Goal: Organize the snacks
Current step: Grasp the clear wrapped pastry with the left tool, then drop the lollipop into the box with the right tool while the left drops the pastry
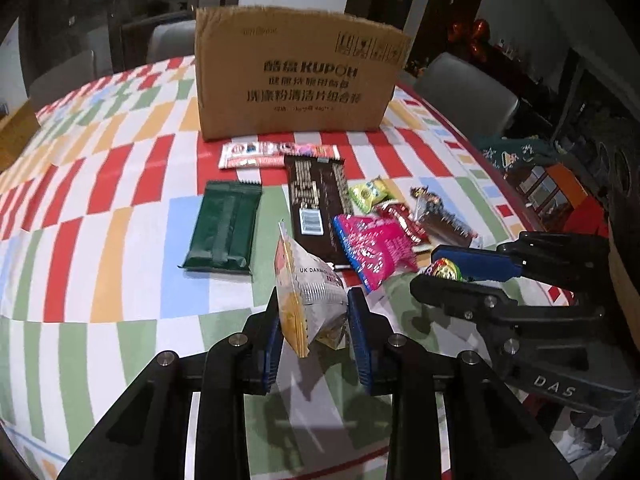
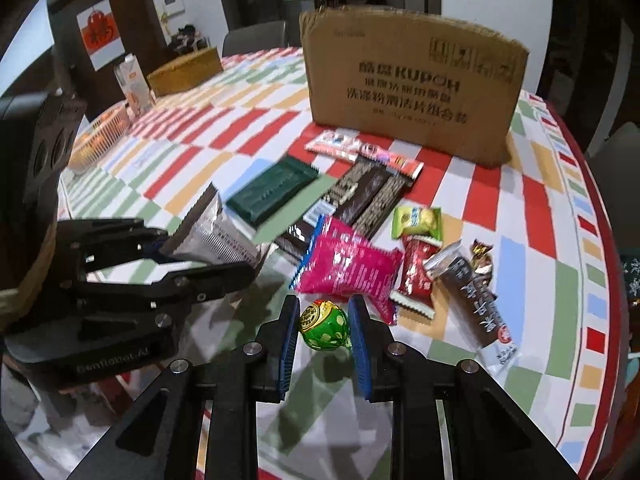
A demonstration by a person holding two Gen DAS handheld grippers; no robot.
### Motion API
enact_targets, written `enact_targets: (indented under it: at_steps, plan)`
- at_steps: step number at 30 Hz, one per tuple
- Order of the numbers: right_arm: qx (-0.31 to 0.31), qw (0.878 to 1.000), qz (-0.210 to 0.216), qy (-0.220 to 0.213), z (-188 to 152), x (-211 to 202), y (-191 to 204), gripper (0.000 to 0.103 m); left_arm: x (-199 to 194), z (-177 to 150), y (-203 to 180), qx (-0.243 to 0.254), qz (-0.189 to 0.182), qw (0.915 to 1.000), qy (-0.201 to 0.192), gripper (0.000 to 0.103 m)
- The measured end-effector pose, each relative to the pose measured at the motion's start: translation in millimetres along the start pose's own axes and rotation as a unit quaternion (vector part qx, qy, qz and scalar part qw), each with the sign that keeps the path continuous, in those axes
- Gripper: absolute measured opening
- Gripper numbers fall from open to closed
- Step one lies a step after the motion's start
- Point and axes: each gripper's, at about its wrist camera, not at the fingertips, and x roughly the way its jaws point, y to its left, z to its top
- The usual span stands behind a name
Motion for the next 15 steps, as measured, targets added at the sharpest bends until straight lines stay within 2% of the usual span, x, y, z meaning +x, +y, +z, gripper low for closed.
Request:
enact_targets:
  at_steps: [8,15]
  plan:
    - [0.011,0.999,-0.007,-0.052,17,-30,-2,0.026,-36,21,-8,0.01,0.005,0.9984,-0.055,0.031]
    - [0.019,0.994,-0.018,-0.104,38,-57,-7,0.026,-69,48,-14,0.027,0.019,0.993,-0.113,0.031]
